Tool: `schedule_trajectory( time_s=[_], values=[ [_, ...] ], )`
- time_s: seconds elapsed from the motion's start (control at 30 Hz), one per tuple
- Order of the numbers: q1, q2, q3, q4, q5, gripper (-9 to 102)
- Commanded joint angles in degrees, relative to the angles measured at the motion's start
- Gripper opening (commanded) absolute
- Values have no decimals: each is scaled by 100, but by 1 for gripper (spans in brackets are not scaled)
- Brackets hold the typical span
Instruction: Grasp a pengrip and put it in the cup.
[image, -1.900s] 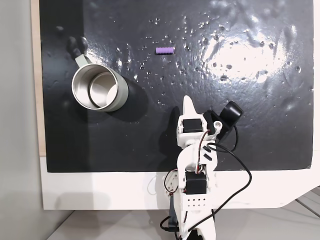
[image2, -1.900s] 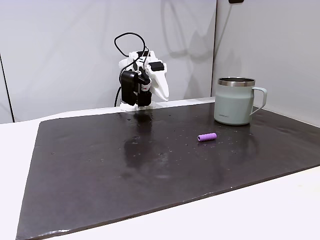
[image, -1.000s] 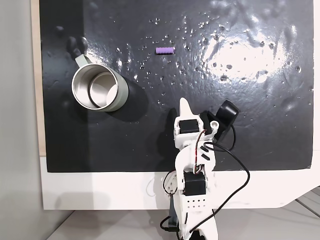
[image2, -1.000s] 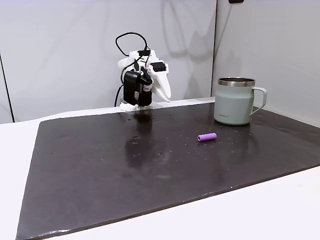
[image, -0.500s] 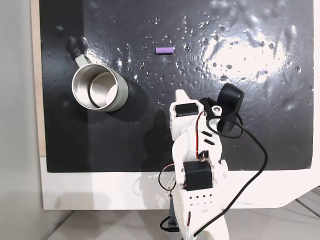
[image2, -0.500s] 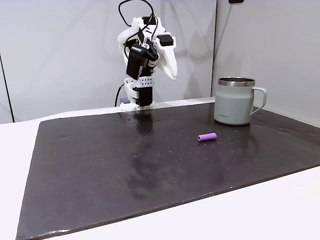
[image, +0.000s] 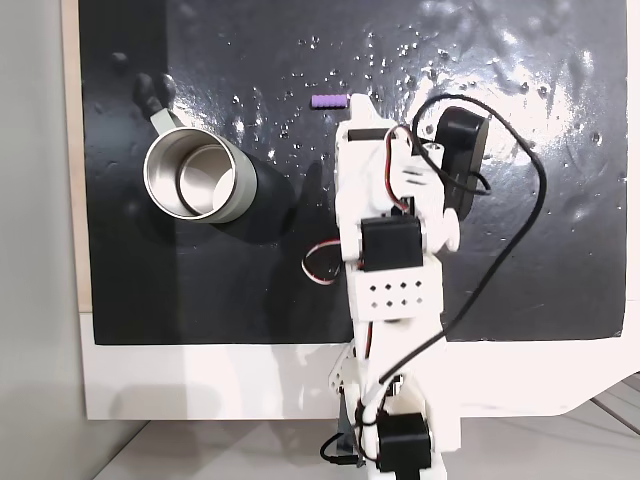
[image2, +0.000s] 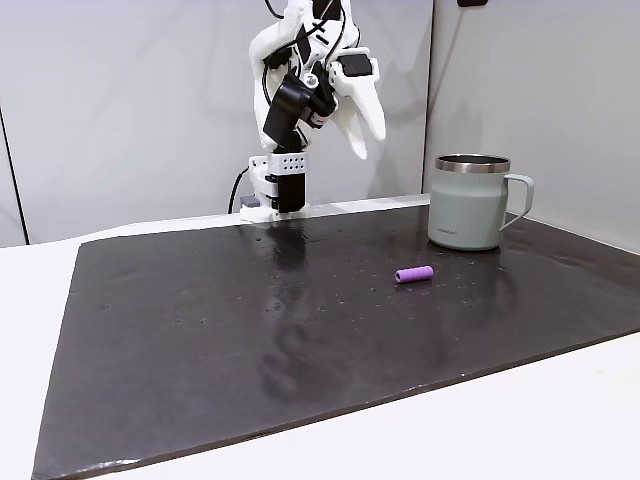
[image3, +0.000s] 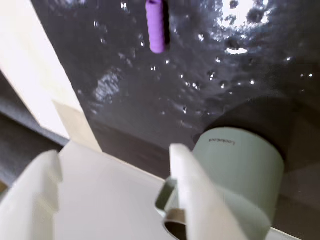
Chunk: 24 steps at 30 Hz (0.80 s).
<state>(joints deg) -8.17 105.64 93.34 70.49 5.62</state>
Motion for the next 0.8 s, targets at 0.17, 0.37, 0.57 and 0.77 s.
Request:
schedule_trajectory(
  time_s=[0.17, 0.37, 0.57, 0.77],
  values=[
    [211, -2004, -2329, 738, 431, 23],
    [-220, -3138, -3814, 1371, 237, 26],
    [-369, -3771, -4061, 1389, 193, 26],
    [-308, -4562, -4482, 1187, 62, 26]
  ],
)
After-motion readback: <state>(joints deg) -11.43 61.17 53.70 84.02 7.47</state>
